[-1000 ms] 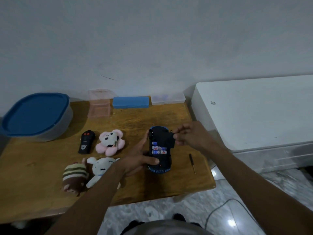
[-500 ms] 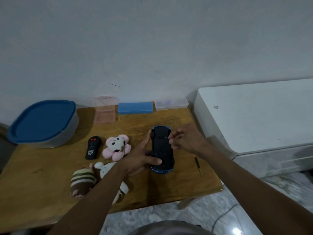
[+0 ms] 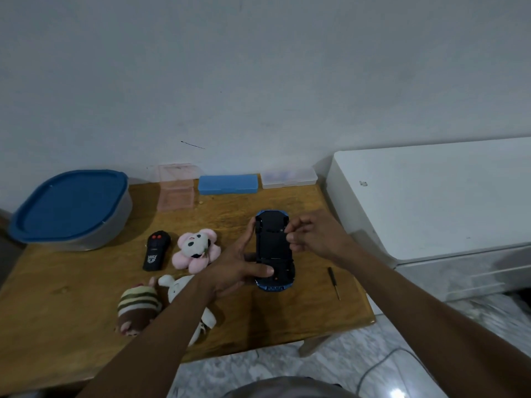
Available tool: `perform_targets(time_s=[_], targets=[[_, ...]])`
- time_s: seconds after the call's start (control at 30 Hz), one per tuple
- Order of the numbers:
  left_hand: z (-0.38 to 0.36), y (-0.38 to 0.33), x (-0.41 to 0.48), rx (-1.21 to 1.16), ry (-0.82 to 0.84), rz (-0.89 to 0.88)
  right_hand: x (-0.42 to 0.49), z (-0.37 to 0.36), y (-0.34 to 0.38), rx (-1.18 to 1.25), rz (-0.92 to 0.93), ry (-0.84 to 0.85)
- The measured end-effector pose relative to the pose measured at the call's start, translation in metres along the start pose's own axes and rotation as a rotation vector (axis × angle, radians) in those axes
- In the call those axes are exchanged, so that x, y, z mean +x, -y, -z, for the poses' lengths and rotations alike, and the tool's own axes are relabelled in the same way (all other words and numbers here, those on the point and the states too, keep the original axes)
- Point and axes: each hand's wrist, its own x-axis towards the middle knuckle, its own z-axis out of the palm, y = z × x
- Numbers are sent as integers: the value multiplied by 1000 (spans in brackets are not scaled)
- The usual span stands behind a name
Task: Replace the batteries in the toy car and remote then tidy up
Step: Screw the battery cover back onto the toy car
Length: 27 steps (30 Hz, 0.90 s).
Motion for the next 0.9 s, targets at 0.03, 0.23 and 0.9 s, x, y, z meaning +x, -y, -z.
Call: perform_targets(time_s=[0.03,0.23,0.9], targets=[[0,0,0,1,-1,0,0,0,0,-6,0,0],[-3,0,1,29,18,-1,2,4,-2,-54,-3,8],[-7,5,3,89,-24,-16,-4,-1,-11,-259,59,-61]])
